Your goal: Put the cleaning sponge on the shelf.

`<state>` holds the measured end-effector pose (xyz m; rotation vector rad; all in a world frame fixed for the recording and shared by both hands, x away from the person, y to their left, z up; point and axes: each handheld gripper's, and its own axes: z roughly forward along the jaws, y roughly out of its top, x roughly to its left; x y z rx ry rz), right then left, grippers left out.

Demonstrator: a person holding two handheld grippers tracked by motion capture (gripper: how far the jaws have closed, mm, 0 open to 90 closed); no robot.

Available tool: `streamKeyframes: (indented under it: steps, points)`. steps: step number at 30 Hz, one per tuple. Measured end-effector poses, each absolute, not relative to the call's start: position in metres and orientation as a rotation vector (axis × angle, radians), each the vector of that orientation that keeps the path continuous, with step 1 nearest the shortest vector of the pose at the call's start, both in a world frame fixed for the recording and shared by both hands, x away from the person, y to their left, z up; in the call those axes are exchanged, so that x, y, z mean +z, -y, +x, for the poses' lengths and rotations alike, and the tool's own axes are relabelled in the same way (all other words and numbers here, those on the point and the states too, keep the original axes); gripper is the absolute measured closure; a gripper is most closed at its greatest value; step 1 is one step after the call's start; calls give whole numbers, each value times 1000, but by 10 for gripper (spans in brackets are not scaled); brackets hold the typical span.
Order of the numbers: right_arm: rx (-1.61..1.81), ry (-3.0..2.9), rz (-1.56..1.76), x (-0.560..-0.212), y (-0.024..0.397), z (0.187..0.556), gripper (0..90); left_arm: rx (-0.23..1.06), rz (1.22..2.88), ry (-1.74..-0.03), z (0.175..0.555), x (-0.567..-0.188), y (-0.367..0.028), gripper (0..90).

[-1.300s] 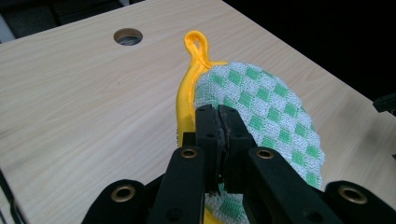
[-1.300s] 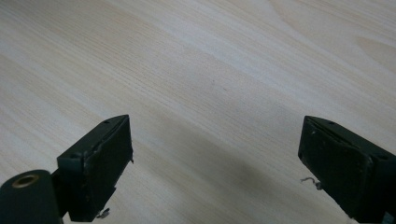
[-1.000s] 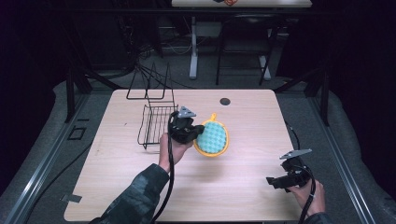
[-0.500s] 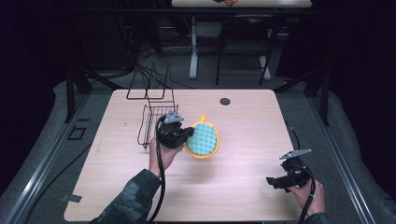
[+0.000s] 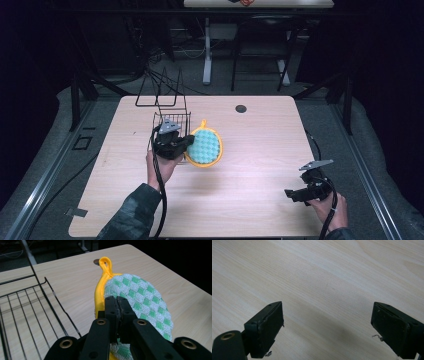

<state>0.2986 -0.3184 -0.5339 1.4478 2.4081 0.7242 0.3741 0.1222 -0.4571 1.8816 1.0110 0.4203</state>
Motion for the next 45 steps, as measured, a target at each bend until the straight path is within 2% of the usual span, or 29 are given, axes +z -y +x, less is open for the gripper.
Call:
streamKeyframes:
  steps: [33,45]
  points:
    - [725,-2406,1447,-533,319,298,96,535,1789,-1146,367,-458,-183,880]
    - [728,-2402,1445,-535,320,299,98,575,1773,-1180,377,-460,-198,880]
